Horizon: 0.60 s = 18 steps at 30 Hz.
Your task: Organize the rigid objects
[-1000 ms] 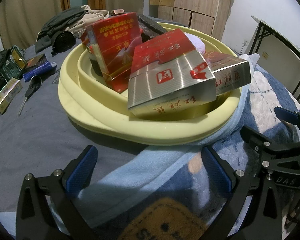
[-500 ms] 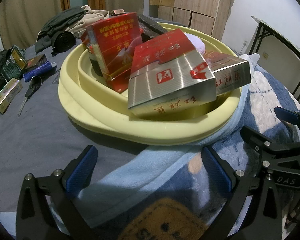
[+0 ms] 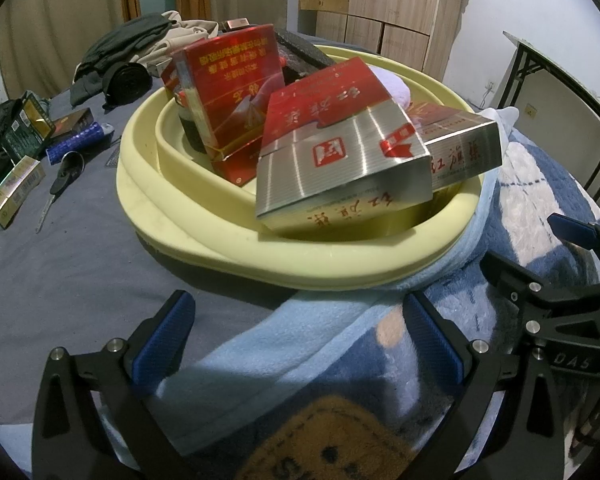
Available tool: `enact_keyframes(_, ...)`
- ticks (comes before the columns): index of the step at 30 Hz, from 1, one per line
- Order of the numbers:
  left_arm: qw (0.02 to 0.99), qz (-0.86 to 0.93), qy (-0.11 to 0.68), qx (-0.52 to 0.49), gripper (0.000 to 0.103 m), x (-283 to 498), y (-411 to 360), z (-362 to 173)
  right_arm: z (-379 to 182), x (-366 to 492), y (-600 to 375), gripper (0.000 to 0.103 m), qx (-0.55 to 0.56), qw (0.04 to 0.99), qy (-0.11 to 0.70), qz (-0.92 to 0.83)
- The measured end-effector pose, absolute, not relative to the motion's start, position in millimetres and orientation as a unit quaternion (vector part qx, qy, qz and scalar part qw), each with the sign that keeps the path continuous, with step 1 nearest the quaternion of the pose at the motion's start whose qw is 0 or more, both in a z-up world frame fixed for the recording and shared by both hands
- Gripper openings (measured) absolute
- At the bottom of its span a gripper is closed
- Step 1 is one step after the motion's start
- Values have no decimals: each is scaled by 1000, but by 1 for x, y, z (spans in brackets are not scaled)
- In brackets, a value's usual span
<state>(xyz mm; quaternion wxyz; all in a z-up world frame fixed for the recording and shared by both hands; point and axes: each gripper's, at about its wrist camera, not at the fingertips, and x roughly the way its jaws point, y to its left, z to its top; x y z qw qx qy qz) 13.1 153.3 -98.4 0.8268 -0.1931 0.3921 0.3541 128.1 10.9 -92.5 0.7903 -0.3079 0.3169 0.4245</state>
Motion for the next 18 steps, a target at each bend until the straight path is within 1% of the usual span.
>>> enact_keyframes(18, 827, 354, 392, -193, 103, 13, 153, -98, -93, 126, 11, 103, -308, 790, 317, 425)
